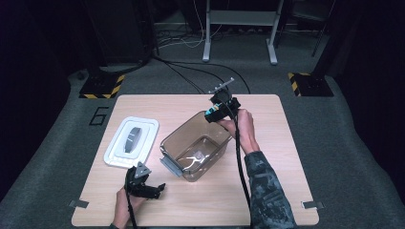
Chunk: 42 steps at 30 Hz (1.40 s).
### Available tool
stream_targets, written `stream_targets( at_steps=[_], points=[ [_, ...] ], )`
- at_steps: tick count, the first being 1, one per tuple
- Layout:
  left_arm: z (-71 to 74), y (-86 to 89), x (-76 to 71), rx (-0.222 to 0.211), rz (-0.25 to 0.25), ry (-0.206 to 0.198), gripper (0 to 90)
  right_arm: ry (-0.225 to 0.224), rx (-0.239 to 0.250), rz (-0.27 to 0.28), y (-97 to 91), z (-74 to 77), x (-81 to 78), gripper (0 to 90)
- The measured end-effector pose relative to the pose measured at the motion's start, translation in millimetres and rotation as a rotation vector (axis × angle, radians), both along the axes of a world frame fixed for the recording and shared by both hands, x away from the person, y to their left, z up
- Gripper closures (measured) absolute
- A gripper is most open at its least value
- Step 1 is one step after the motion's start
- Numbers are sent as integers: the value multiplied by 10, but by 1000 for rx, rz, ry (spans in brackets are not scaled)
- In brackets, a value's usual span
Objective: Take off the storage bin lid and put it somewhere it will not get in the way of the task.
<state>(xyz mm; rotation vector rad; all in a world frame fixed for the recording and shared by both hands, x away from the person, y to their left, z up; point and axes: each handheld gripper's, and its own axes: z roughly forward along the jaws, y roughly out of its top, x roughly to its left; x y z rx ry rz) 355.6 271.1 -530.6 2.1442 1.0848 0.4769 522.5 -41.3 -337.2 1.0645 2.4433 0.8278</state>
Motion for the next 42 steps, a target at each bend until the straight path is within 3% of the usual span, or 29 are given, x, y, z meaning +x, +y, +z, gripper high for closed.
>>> stream_targets(
  at_steps=[7,18,42],
  points=[
    [-1,1,1,-1,-1,0,0,21,-28,29,121,-65,62,244],
    [-3,-4,0,-7,3,-2,0,93,-38,18,286,-167,115,244],
    [-4,-4,0,-6,2,-1,0,162,-69,55,472,-405,216,243]
  ],
)
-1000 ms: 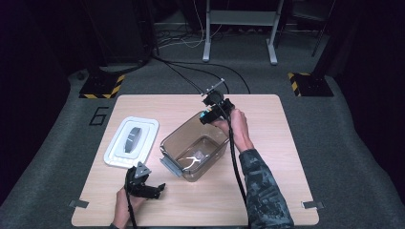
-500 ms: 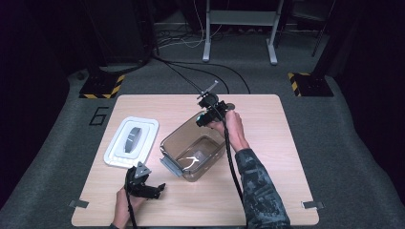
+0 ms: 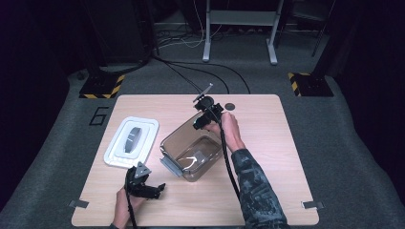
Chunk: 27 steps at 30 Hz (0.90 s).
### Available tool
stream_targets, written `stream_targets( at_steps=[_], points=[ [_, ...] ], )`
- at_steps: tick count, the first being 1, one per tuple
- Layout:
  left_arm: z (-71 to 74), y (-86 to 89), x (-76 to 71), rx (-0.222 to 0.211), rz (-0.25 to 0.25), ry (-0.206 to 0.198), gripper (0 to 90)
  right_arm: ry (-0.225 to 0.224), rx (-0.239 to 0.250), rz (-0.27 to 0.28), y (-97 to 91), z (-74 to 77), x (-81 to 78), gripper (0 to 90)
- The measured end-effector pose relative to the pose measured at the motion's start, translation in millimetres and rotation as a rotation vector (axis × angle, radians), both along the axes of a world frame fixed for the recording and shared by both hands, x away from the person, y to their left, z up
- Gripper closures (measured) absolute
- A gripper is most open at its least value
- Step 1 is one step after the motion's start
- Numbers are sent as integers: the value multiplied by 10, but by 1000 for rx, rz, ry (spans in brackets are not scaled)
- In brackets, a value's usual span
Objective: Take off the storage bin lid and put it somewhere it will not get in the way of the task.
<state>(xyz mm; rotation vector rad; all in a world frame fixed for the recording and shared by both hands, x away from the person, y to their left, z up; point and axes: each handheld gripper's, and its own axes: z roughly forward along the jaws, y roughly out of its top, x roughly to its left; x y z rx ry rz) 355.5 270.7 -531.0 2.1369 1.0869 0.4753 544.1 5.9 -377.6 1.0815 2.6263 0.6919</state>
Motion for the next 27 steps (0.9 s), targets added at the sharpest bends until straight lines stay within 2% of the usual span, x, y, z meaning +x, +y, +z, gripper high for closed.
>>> stream_targets(
  at_steps=[11,12,13,14,17,20,21,22,27],
  points=[
    [5,7,2,10,-7,1,0,18,-24,18,118,-114,13,243],
    [0,0,0,0,0,0,0,22,-28,15,131,-119,10,242],
    [6,8,2,12,-8,1,0,23,-30,19,141,-125,11,242],
    [0,0,0,0,0,0,0,27,-36,19,151,-133,12,243],
    [5,7,1,11,-8,1,0,37,-44,15,171,-167,20,242],
    [1,1,0,2,-2,-1,0,43,-50,15,177,-198,35,242],
    [5,7,1,11,-8,1,0,44,-53,14,181,-206,38,242],
    [0,0,-1,0,0,0,0,46,-53,14,185,-212,41,242],
    [5,7,1,11,-8,1,0,62,-63,11,206,-249,55,241]
  ],
)
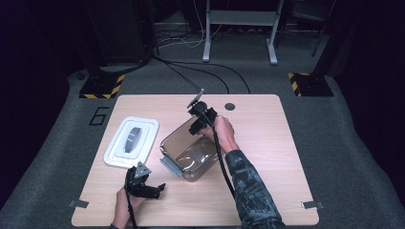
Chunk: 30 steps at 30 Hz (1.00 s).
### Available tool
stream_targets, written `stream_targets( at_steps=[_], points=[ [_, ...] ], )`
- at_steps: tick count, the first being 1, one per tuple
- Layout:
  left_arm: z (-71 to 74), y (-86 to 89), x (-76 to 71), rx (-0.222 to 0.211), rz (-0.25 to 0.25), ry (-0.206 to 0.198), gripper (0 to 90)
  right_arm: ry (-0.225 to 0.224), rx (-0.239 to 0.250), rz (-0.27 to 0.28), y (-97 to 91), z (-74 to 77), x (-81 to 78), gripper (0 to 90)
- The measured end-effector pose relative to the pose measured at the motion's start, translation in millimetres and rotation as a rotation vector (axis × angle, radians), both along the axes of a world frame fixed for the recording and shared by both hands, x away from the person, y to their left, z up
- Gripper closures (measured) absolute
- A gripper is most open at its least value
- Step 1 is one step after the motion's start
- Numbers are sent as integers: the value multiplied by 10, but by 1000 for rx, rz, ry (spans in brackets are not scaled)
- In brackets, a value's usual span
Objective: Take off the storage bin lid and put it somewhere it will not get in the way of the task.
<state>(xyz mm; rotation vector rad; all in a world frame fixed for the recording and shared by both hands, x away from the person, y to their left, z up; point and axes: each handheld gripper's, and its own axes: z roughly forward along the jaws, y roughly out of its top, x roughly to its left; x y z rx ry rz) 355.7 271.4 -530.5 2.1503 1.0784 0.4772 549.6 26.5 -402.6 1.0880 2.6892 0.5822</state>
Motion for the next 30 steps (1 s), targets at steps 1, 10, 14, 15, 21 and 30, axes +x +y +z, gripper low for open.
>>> stream_targets(
  at_steps=[1,10,14,15,21,30],
  points=[
    [-2,-2,-1,-4,3,1,0,1,1,1,1,-5,1,242],
    [0,0,0,0,0,0,0,-20,-8,5,0,-18,-6,239],
    [2,0,0,-2,-1,5,0,-24,-8,-7,2,-9,-29,230],
    [5,3,0,3,-4,5,0,-33,2,-3,-5,0,-40,206],
    [6,3,1,5,-4,4,0,-60,58,12,-70,129,-170,115],
    [3,-2,0,-6,3,5,0,-158,129,20,-402,379,-491,0]
  ],
)
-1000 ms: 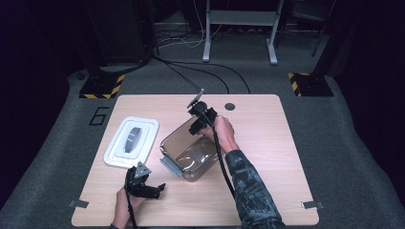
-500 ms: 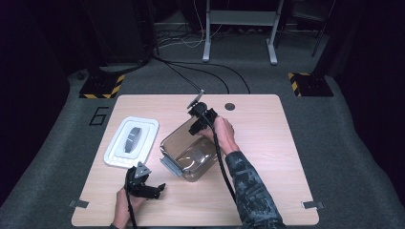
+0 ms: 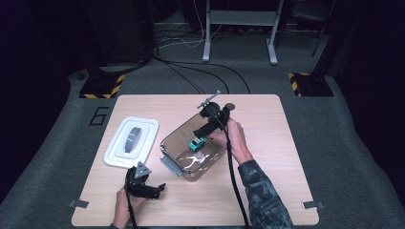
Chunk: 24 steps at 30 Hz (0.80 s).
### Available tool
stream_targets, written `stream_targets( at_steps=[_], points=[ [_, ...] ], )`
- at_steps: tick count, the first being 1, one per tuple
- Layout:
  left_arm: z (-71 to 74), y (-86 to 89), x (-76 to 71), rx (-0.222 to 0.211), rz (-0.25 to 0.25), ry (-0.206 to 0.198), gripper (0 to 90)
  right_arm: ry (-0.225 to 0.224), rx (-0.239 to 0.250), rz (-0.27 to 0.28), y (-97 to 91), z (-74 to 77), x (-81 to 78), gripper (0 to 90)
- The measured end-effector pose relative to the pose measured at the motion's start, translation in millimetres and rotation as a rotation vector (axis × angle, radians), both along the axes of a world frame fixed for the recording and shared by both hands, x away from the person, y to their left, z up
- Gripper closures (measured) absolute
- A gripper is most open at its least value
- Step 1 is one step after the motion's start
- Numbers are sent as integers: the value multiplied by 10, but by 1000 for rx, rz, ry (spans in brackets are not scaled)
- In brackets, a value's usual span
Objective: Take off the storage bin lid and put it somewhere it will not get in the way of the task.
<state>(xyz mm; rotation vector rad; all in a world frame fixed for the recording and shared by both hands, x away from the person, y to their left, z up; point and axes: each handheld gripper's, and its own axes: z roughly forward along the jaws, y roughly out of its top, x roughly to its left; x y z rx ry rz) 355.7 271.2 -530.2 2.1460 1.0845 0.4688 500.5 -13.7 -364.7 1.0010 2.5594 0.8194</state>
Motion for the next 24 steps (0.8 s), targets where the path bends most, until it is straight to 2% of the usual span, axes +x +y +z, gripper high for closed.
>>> stream_targets(
  at_steps=[6,12,16,24],
  points=[
    [0,0,0,0,0,0,0,-65,46,-23,-368,100,-200,0],
    [-3,-4,-1,-5,5,-2,0,-99,81,-71,-712,116,-365,0],
    [-7,-7,-1,-8,7,-6,0,-104,97,-105,-915,62,-466,0],
    [-8,-8,-2,-9,8,-5,0,-92,135,-176,-1274,-158,-627,0]
  ],
)
